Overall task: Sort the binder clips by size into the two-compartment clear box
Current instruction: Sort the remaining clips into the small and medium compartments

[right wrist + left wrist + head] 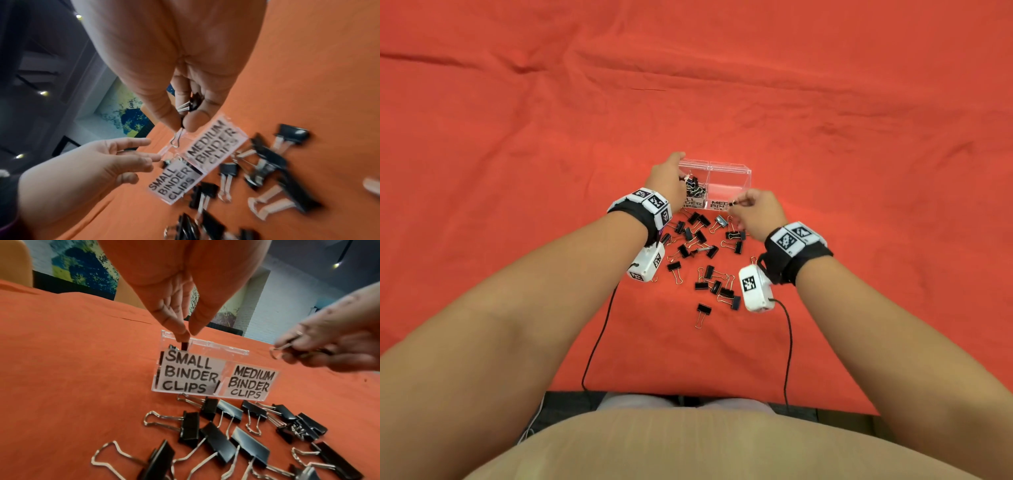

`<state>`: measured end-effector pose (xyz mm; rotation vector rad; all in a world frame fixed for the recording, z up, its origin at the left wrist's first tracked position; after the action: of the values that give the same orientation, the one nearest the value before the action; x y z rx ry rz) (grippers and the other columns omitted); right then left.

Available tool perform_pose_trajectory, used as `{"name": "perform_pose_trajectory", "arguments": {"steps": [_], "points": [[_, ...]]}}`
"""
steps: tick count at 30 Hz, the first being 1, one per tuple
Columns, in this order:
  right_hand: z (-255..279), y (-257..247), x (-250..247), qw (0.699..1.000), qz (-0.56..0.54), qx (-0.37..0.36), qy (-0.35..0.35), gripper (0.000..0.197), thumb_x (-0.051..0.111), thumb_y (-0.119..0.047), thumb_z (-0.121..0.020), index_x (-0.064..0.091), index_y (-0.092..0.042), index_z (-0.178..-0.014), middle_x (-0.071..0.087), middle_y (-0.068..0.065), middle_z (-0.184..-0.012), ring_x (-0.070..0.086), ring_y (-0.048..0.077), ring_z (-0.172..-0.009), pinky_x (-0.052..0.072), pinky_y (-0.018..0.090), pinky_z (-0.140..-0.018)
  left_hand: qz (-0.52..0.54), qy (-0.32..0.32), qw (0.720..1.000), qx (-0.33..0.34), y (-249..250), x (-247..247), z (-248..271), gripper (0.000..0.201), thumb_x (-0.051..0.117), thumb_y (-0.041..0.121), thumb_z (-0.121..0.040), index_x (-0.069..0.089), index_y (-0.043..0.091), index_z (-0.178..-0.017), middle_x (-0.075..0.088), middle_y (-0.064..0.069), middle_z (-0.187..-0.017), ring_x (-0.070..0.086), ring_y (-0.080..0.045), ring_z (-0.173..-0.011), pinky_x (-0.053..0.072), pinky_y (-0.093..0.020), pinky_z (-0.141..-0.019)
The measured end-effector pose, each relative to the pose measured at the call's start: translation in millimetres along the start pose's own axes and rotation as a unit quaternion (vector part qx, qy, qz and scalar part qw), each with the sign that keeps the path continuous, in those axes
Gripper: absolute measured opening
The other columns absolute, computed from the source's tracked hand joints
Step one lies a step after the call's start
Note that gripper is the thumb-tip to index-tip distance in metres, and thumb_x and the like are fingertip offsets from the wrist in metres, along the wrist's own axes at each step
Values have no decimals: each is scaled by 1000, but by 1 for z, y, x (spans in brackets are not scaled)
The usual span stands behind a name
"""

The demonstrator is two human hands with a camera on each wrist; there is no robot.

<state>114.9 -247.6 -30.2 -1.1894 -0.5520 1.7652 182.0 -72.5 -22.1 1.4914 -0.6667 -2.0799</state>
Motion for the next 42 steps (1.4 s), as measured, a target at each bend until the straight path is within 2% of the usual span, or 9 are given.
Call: {"name": "perform_pose_trajectory", "arguments": {"steps": [3, 7, 10, 13, 19, 25, 30, 37, 42], "points": [[-19, -30, 7, 999, 28, -36, 22, 4, 62, -10, -85, 64, -10, -89, 63, 1, -81, 57, 14, -67, 49, 23, -55, 15, 18, 1000, 5, -5, -3, 4, 58, 43, -9, -86, 41, 18, -137, 56, -8, -125, 59, -25, -106, 52, -37, -93], [-38, -63, 28, 989, 113, -90, 20, 10, 59, -8, -85, 65, -13, -90, 59, -2, -78, 55, 16, -71, 43, 23, -57, 21, 66, 997, 22, -15, -7, 26, 41, 44, -7, -85, 54, 15, -118, 54, -2, -114, 53, -14, -96, 48, -27, -90], [-41, -73, 42, 980, 163, -111, -13, 21, 57, -6, -84, 64, -12, -103, 65, 3, -97, 59, 19, -83, 48, 28, -71, 0, 29, 999, 30, -29, 13, 46, 33, 46, -2, -86, 56, 17, -111, 52, 0, -112, 53, -11, -85, 49, -25, -81], [-35, -71, 39, 981, 149, -120, -16, 31, 54, -1, -83, 64, -14, -110, 66, 5, -109, 61, 18, -95, 53, 32, -84, -51, -40, 997, 52, -43, 41, 57, 35, 46, 2, -86, 57, 19, -115, 50, -3, -116, 54, -17, -85, 51, -35, -80], [-7, -11, -6, 993, 100, -55, 18, 19, 54, -9, -90, 64, -22, -82, 66, -1, -87, 62, 13, -69, 52, 23, -59, -137, -82, 982, 103, -47, 62, 68, 39, 50, 11, -90, 55, 22, -127, 47, -4, -124, 44, -23, -120, 52, -38, -85], [16, 54, -7, 987, 154, -28, 27, 22, 55, -1, -82, 68, -14, -94, 62, 1, -84, 53, 13, -71, 45, 26, -70, -136, -78, 978, 135, -27, 67, 74, 19, 53, 19, -87, 65, 19, -102, 47, -2, -112, 45, -20, -111, 50, -34, -78], [13, 59, 5, 981, 176, -60, 61, 33, 58, -4, -81, 62, -13, -113, 50, 0, -89, 47, 14, -76, 42, 26, -79, -156, -107, 962, 198, 9, 85, 79, 29, 49, 16, -87, 59, 16, -114, 48, -3, -116, 45, -22, -111, 50, -39, -82], [21, 64, 14, 985, 156, -51, 57, 7, 61, -6, -80, 57, -9, -85, 53, 2, -84, 50, 18, -75, 42, 28, -72, -186, -154, 953, 183, 15, 108, 71, 42, 47, 6, -91, 47, 11, -132, 47, -10, -127, 42, -29, -120, 44, -44, -97], [24, 69, 12, 990, 132, -36, 45, 9, 64, -6, -75, 57, -11, -75, 50, -6, -65, 49, 15, -64, 37, 22, -59, -177, -153, 959, 159, 4, 102, 67, 19, 52, 12, -91, 54, 11, -110, 53, -8, -116, 45, -26, -115, 44, -41, -94]]}}
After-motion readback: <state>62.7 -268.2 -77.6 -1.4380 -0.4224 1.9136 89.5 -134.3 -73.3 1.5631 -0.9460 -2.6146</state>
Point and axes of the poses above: each hand's wrist, its own z-axis away from the middle knuckle, its own x-axis out of the palm, y = z × x, the point moved 8 cm from there along -z, towards the middle knuckle
